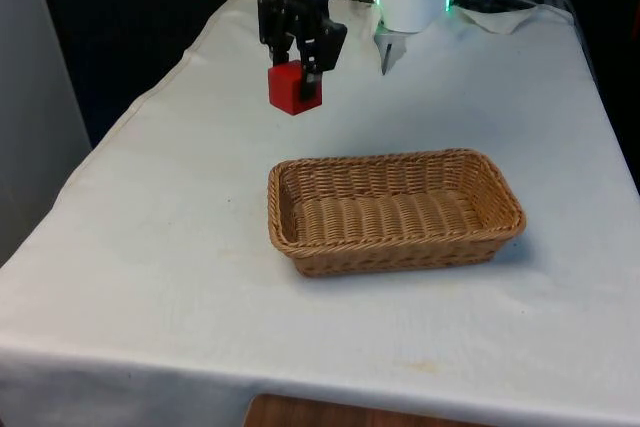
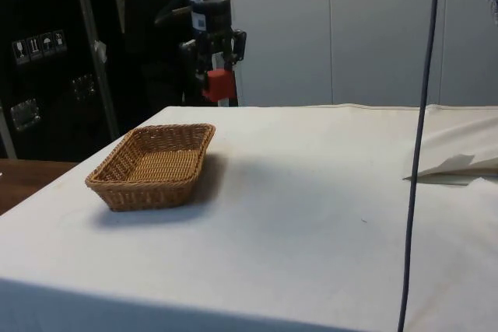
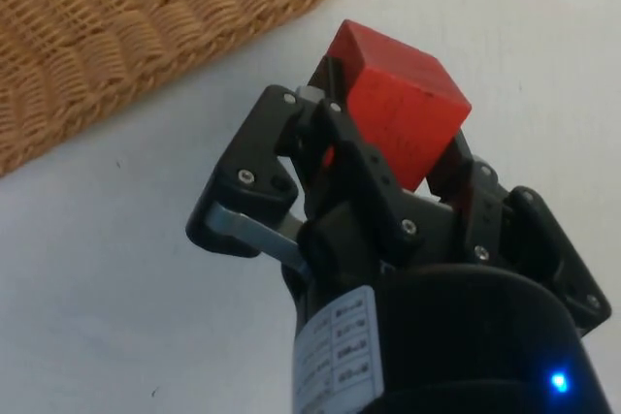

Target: Pick up the cube and place it into the basket.

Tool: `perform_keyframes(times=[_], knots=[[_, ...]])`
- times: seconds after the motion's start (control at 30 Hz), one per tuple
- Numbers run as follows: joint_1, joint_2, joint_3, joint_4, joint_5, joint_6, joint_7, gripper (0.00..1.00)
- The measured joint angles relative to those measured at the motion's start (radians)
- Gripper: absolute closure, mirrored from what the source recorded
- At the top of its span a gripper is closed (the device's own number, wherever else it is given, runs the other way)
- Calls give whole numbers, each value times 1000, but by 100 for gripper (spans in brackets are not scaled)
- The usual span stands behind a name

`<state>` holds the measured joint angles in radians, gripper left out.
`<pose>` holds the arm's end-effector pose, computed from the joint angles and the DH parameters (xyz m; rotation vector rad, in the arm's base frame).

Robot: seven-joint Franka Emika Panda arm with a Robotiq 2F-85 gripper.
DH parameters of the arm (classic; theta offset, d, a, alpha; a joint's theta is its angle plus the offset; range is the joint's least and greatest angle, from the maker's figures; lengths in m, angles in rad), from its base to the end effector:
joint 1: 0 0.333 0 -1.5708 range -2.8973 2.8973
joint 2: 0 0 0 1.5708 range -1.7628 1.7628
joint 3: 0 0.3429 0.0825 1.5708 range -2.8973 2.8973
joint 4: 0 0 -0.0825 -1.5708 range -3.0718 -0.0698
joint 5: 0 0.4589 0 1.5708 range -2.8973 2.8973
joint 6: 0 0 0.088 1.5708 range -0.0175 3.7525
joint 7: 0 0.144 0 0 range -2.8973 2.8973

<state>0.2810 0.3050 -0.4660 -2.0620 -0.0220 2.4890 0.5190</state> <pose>0.6582 -0.1217 0.2542 2.8477 -0.9729 0.2649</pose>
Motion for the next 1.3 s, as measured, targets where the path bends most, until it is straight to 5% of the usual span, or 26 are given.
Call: perform_keyframes(times=[1.3], knots=[[9, 236, 106, 273, 0, -38, 164, 97]])
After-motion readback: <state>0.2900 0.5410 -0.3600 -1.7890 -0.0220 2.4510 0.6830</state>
